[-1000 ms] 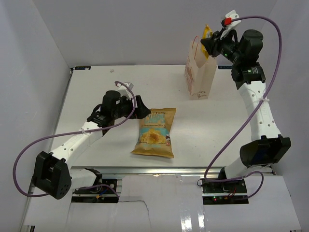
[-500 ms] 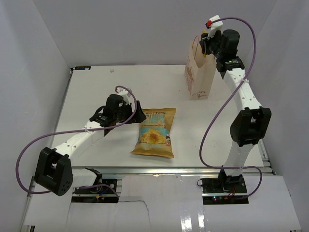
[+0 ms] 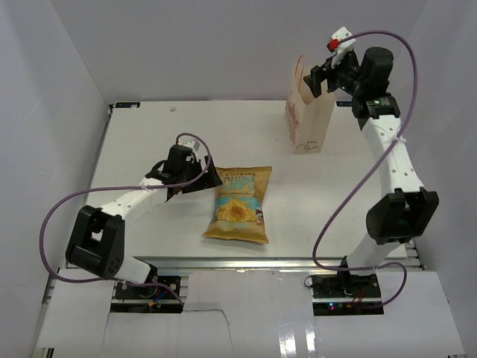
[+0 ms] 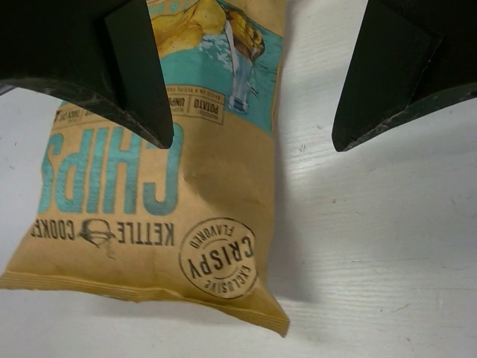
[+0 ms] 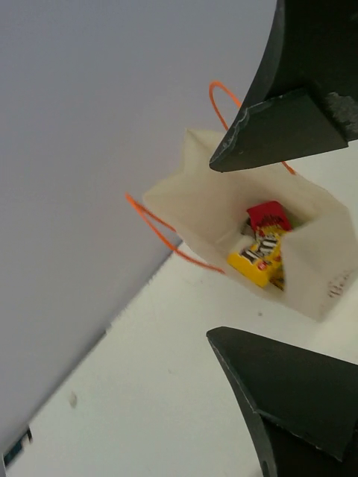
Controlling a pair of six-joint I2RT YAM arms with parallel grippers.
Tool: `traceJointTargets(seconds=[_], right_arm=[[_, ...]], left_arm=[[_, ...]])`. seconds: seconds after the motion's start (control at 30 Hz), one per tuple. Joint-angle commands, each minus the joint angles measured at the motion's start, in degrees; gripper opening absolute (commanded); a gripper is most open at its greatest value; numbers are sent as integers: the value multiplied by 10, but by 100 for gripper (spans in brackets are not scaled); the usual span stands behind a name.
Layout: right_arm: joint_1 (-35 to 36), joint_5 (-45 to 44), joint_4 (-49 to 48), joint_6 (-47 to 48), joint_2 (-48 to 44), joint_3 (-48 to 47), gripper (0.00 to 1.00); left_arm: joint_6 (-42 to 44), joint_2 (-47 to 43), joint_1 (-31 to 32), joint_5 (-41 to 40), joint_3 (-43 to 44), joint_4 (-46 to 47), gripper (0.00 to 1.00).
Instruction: Place the snacks into the paper bag
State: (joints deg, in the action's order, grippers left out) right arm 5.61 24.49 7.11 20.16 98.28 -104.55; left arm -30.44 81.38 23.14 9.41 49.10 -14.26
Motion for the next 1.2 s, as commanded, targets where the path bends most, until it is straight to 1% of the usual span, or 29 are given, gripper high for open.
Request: traceJointTargets(seconds=[0.0, 0.07, 0.1, 0.13, 0.2, 0.23, 0.37, 0.43, 0.5, 0.67, 0.77, 0.83, 1.0, 1.07, 1.17], right_arm=[[-10, 197, 91, 62, -101, 99, 90], [-10, 234, 112, 70, -148, 165, 90], [-10, 245, 117, 71, -163, 199, 90], [-9, 268, 122, 75, -177, 259, 90], [-8, 280, 130, 77, -214, 311, 90], [-7, 287, 136, 79, -223, 352, 91], [-6, 303, 154, 87, -275, 420, 91], [-5, 314, 169, 91, -286, 435, 91], [-3, 324, 185, 105, -291, 447, 91], [4, 329, 228, 119, -286, 465, 92], [24, 331, 243, 117, -274, 483, 94], [41, 330, 239, 104, -269, 494, 96], [63, 320, 200, 66, -271, 511, 96], [63, 317, 198, 64, -270, 511, 96], [63, 304, 195, 60, -269, 518, 96]], left_arm=[[-29, 45, -10, 0, 44, -10, 98], [-34, 72, -11, 8, 76, -16, 98], [-34, 100, -11, 17, 87, -15, 98], [-36, 114, -11, 38, 99, -14, 98], [-38, 139, -11, 64, 130, -4, 98], [-42, 162, -11, 88, 139, 2, 98], [-52, 207, -11, 119, 167, 5, 98], [-59, 216, -13, 126, 165, 9, 98], [-76, 223, -20, 153, 152, 32, 98], [-122, 190, -55, 206, 126, 100, 98], [-141, 195, -71, 238, 138, 121, 98], [-150, 218, -74, 262, 158, 127, 98], [-147, 293, -75, 312, 209, 109, 98], [-142, 306, -75, 316, 226, 101, 98], [-126, 321, -71, 306, 245, 62, 97]])
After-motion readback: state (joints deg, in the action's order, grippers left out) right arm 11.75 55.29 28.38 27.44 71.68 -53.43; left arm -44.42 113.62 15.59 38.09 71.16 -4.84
